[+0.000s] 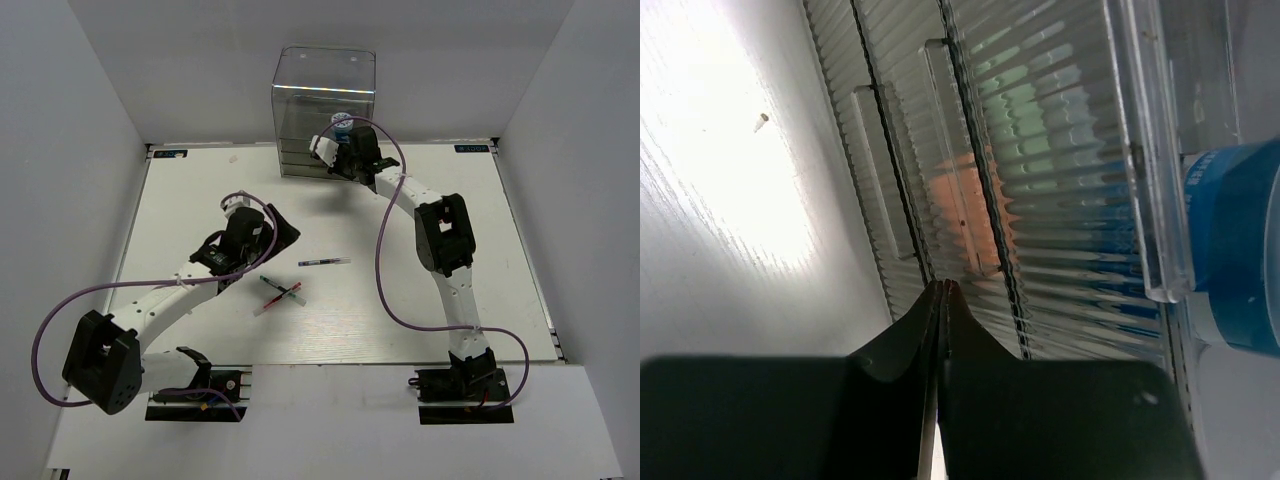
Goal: Sort the stationery into containers
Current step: Close the drawer in the storage box.
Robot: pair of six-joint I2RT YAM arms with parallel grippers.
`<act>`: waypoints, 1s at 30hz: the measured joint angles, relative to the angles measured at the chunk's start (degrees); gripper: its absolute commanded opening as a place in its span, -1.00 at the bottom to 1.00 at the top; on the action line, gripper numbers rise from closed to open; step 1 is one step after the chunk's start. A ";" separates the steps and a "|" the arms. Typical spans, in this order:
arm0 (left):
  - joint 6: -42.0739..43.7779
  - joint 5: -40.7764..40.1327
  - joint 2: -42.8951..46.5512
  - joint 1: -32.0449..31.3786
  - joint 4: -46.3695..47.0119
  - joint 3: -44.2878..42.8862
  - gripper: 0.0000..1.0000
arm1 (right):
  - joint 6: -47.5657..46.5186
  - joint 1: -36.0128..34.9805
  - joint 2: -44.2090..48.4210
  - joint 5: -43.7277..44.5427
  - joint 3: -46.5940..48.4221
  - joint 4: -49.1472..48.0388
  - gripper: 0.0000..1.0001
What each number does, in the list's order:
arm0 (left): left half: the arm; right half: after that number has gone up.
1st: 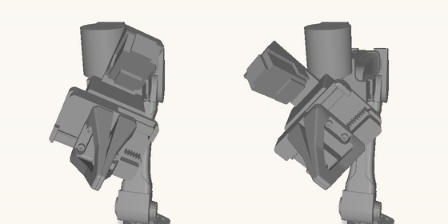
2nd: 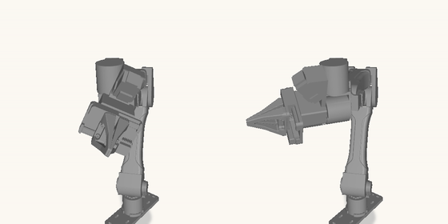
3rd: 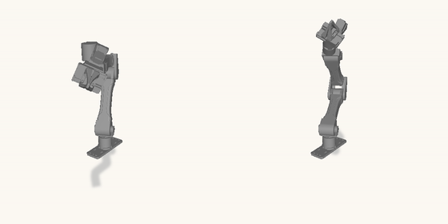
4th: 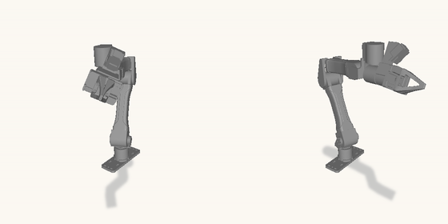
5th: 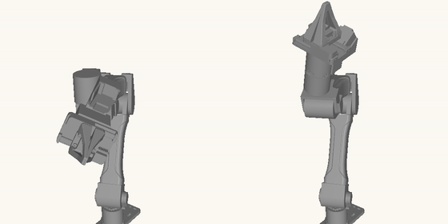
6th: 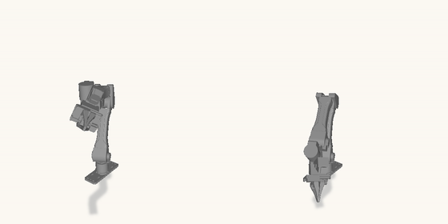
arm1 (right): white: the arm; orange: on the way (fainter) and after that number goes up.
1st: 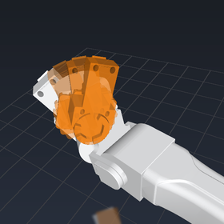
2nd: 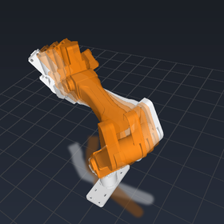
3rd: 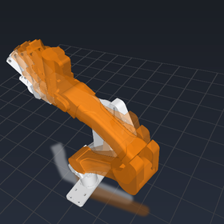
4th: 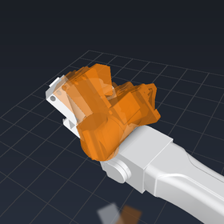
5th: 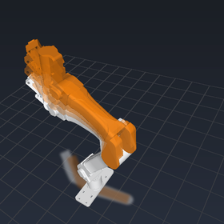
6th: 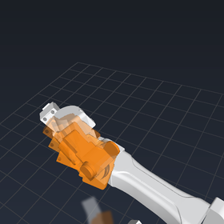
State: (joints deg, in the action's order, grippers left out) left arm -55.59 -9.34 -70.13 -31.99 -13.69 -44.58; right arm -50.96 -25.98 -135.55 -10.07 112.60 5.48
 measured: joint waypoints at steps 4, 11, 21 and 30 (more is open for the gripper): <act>-0.24 1.62 -0.98 0.00 7.34 0.81 0.97 | 0.24 0.02 0.00 0.52 0.00 -0.07 -1.00; -2.03 4.09 -10.71 0.37 20.76 0.63 0.69 | 0.15 0.24 0.28 0.87 -2.73 -1.57 -1.00; -7.58 8.76 -29.35 3.48 39.28 -5.95 0.55 | 0.22 2.99 2.56 -2.71 -6.84 -1.01 -0.91; -13.75 9.11 -45.68 6.03 48.48 -17.07 0.50 | 2.71 5.01 25.27 -19.85 -33.68 -2.99 0.53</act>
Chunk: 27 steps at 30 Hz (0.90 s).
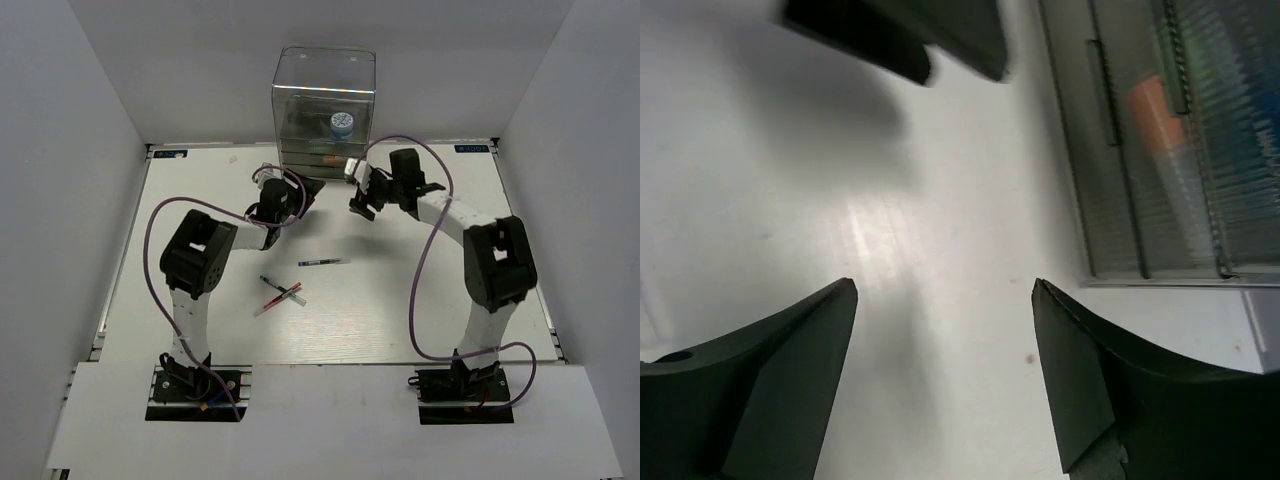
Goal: Sort the stationery into containers
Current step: Close the drawer in the storage box, then open the drawer in the storage box.
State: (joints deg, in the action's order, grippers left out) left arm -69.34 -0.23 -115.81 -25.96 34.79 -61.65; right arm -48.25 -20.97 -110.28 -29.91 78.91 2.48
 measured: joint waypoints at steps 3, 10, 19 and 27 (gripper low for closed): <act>-1.07 -0.02 -5.14 0.44 1.79 -5.07 0.37 | 1.64 0.26 6.47 -3.08 -7.48 -2.08 0.38; -3.85 -1.20 -15.85 1.07 3.91 -16.31 0.03 | 5.90 3.10 10.56 -6.05 -14.75 -3.06 0.19; -4.70 -3.63 -23.23 1.42 2.23 -26.27 0.03 | 7.61 6.60 13.18 -7.43 -16.17 -3.13 0.16; -5.03 -5.42 -25.62 1.44 0.96 -29.62 -0.23 | 7.61 7.76 13.31 -8.04 -16.17 -3.02 0.16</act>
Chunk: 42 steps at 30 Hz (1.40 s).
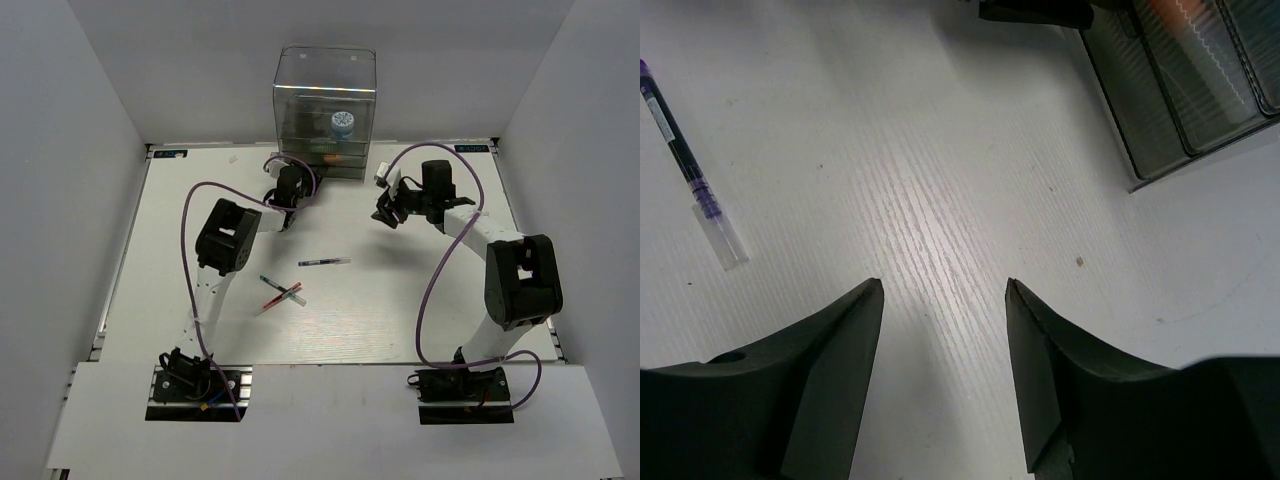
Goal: Sort the stationery into containers
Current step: Open the drawer in the storage box.
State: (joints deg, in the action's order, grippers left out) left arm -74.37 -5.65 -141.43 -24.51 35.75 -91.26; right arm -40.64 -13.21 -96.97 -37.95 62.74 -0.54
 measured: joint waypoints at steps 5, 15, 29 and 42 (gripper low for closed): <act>-0.28 0.15 -1.66 -0.46 0.63 -3.02 -0.61 | -0.02 0.13 0.00 -0.13 0.00 0.17 0.13; -2.27 0.28 -2.40 -0.55 4.52 -1.55 -1.00 | -0.04 0.37 0.00 -0.44 0.00 0.42 0.13; -2.49 3.61 11.54 -0.85 13.99 24.41 -1.00 | -2.60 0.37 0.00 -4.31 0.04 3.72 0.33; 2.54 6.14 16.35 -0.52 7.61 27.58 0.59 | -25.97 -1.77 -2.75 -14.25 7.65 25.90 0.81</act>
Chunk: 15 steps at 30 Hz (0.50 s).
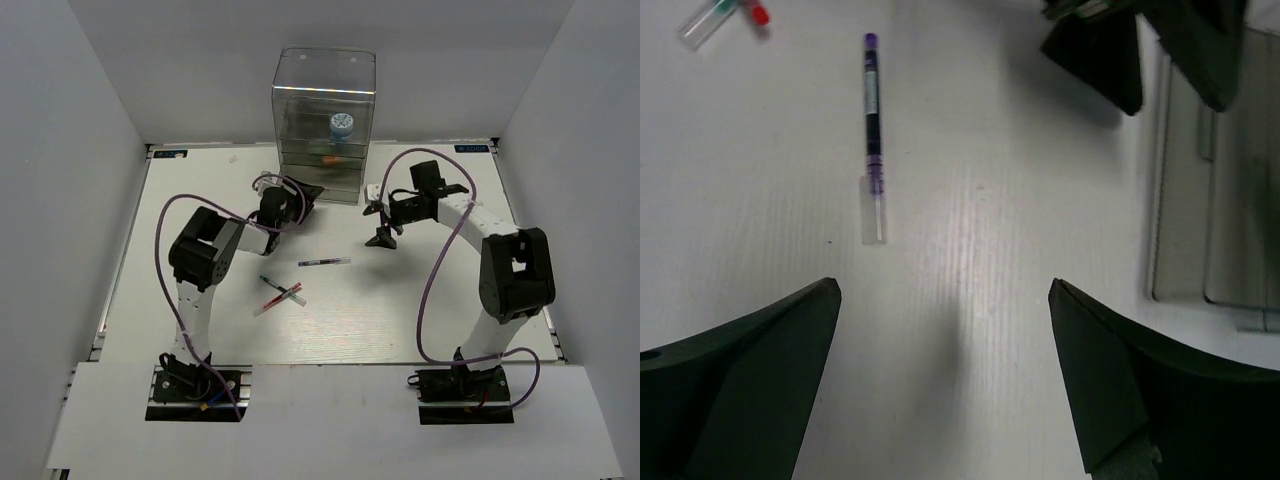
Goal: Sort the stationery into containers
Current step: Open the drawer in the storage box, then pick up the pen from the center of the board.
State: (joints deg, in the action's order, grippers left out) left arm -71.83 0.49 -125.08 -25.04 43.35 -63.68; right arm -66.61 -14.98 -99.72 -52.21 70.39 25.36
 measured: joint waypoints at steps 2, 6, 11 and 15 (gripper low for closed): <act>1.36 0.22 3.37 0.17 -0.92 2.23 0.64 | -4.87 -1.49 -1.64 -0.52 0.94 3.65 0.81; 4.28 0.33 11.80 0.17 -4.20 7.91 0.70 | -10.03 -6.03 -4.52 0.35 1.20 7.48 0.70; 8.55 -1.38 24.81 0.20 -17.00 13.25 0.70 | -9.53 -12.41 -7.93 2.86 1.75 7.32 0.51; 9.55 -6.49 35.56 0.37 -32.92 15.21 0.60 | -5.33 -16.24 -10.75 6.69 2.34 4.24 0.36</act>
State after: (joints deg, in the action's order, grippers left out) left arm -62.28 -6.00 -89.52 -24.67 10.44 -48.47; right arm -71.94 -31.22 -110.48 -45.52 72.73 29.61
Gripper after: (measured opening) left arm 0.830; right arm 0.724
